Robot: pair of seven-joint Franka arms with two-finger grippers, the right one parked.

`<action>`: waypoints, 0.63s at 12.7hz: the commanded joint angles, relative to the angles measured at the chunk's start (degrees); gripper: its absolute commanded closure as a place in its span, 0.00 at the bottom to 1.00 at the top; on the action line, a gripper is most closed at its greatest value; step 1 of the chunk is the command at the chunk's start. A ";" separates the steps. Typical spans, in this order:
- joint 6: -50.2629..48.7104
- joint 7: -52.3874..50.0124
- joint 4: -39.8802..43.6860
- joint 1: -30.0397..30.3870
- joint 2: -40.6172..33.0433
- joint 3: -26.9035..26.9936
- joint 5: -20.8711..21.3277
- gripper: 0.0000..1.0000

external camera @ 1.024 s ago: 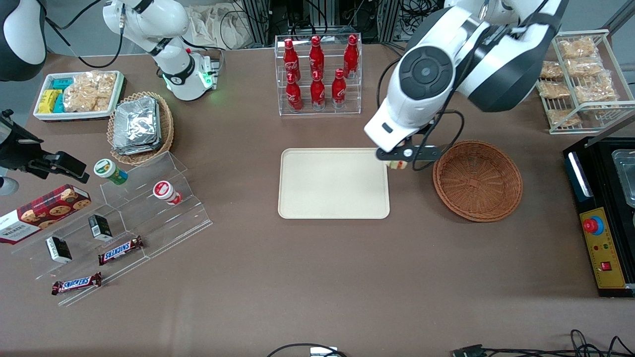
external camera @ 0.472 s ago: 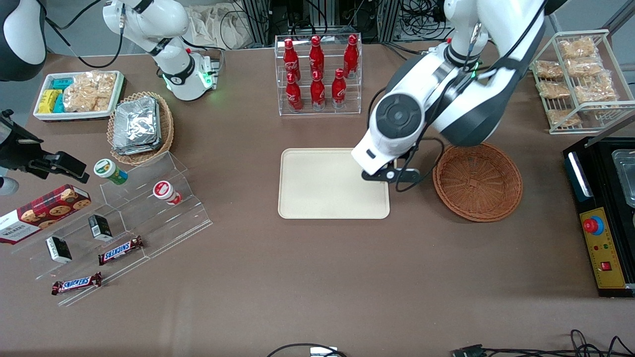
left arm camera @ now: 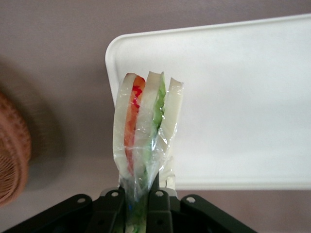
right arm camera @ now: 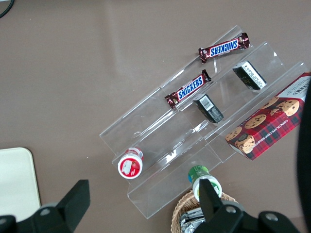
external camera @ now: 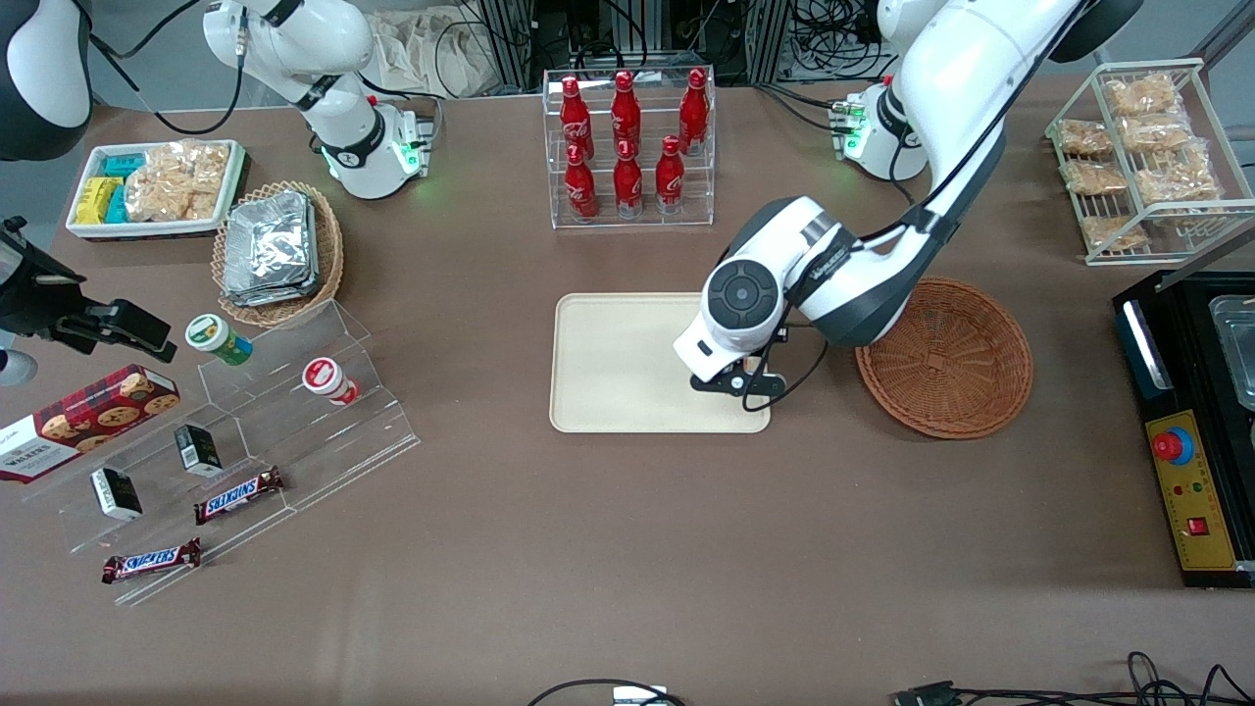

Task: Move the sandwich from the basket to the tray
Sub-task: 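Carry the sandwich over the white tray and lower it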

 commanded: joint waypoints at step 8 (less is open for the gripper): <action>8.28 -10.25 -2.13 0.00 6.88 -0.03 5.85 1.00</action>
